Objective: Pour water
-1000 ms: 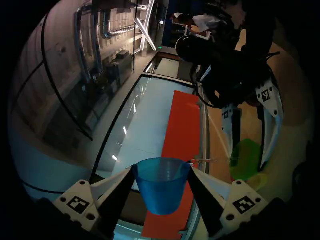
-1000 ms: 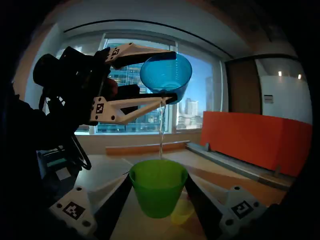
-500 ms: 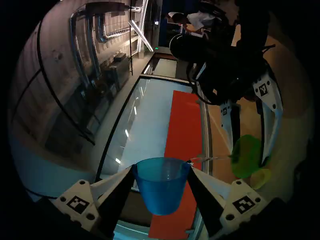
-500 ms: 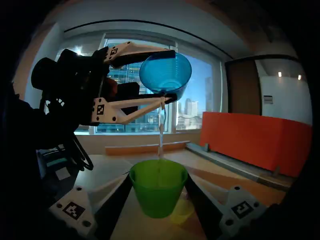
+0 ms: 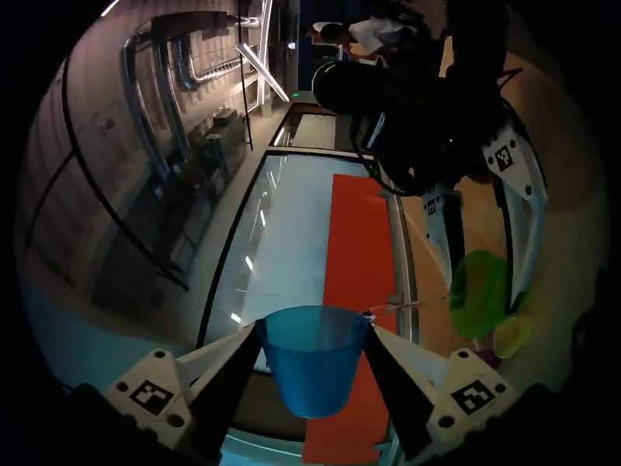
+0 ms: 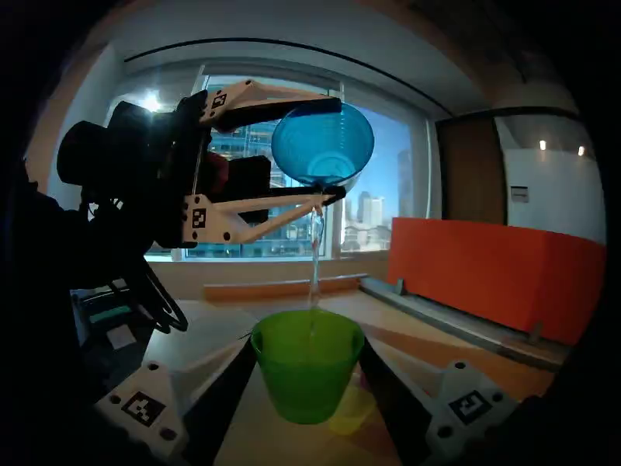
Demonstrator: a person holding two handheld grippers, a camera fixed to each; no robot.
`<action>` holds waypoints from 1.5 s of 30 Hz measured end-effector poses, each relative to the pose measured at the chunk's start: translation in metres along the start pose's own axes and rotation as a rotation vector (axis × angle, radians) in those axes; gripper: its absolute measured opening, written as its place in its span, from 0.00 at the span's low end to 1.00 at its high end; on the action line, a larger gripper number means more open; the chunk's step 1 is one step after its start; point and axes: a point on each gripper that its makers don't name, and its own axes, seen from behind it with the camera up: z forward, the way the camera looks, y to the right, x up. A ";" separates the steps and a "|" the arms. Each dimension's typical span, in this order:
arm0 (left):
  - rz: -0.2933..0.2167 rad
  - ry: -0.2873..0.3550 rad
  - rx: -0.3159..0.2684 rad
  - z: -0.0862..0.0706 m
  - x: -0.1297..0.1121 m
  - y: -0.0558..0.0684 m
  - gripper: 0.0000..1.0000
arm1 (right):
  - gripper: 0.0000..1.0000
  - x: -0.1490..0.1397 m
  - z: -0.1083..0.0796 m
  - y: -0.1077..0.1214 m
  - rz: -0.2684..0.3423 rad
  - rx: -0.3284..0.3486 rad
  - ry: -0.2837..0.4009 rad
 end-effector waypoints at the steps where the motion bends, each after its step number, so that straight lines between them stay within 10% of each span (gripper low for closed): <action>1: 0.004 0.000 0.001 0.000 0.000 0.000 0.89 | 0.91 0.000 0.000 0.000 0.000 0.000 0.000; 45: 0.245 0.011 0.034 -0.005 0.014 -0.002 0.89 | 0.91 0.005 0.002 0.004 0.000 -0.009 0.017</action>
